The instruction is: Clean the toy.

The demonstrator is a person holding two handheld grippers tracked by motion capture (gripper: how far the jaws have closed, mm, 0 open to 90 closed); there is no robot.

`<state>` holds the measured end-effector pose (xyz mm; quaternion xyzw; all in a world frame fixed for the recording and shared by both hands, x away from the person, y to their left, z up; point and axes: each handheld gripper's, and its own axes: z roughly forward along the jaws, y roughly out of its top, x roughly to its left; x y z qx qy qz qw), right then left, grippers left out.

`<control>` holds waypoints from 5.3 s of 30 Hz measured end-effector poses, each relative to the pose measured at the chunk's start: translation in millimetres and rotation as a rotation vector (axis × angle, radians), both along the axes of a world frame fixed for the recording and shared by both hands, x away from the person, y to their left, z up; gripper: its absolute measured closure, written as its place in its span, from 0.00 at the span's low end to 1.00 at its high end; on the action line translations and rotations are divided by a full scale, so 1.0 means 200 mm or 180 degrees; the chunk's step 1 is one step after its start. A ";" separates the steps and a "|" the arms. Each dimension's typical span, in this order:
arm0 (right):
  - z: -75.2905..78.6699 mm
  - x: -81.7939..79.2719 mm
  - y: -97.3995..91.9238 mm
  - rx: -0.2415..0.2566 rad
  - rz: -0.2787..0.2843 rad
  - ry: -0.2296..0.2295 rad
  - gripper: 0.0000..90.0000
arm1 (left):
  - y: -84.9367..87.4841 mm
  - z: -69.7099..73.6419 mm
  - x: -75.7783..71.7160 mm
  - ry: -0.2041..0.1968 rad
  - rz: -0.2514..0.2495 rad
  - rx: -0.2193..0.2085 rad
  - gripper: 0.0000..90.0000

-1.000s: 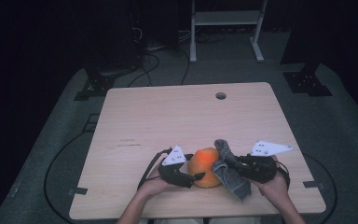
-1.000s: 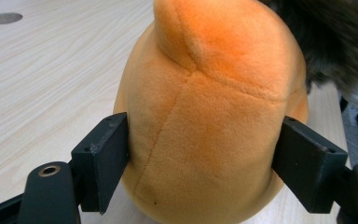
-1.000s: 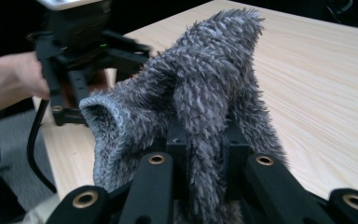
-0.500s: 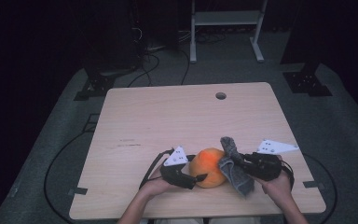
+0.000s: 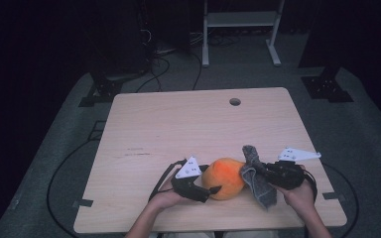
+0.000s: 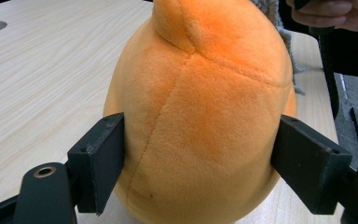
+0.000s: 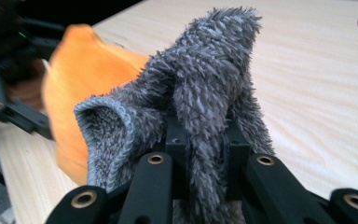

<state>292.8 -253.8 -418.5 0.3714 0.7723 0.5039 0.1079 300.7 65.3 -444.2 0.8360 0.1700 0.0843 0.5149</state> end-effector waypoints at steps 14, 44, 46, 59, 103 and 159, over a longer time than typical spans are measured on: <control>-0.04 0.02 0.00 -0.0047 -0.0018 0.0087 0.85 | 0.01 0.00 0.00 0.0006 -0.0035 0.0038 0.23; 0.02 -0.02 0.04 0.0239 0.0188 -0.0004 0.85 | 0.01 -0.01 -0.03 -0.0111 -0.0147 0.0293 0.24; 0.02 -0.01 0.07 0.0162 0.0211 -0.0008 0.85 | 0.02 -0.01 -0.03 -0.0112 -0.0164 0.0318 0.24; 0.02 0.01 0.04 0.0292 0.0222 0.0061 0.85 | 0.01 -0.01 -0.04 -0.0152 -0.0180 0.0335 0.23; 0.08 -0.07 0.09 -0.0058 0.0617 0.0037 0.85 | -0.06 -0.01 -0.07 -0.0287 -0.0377 0.0403 0.23; 0.19 -0.07 0.27 -0.0028 0.0387 -0.0292 0.86 | -0.05 0.13 -0.09 -0.0273 -0.0085 0.0307 0.41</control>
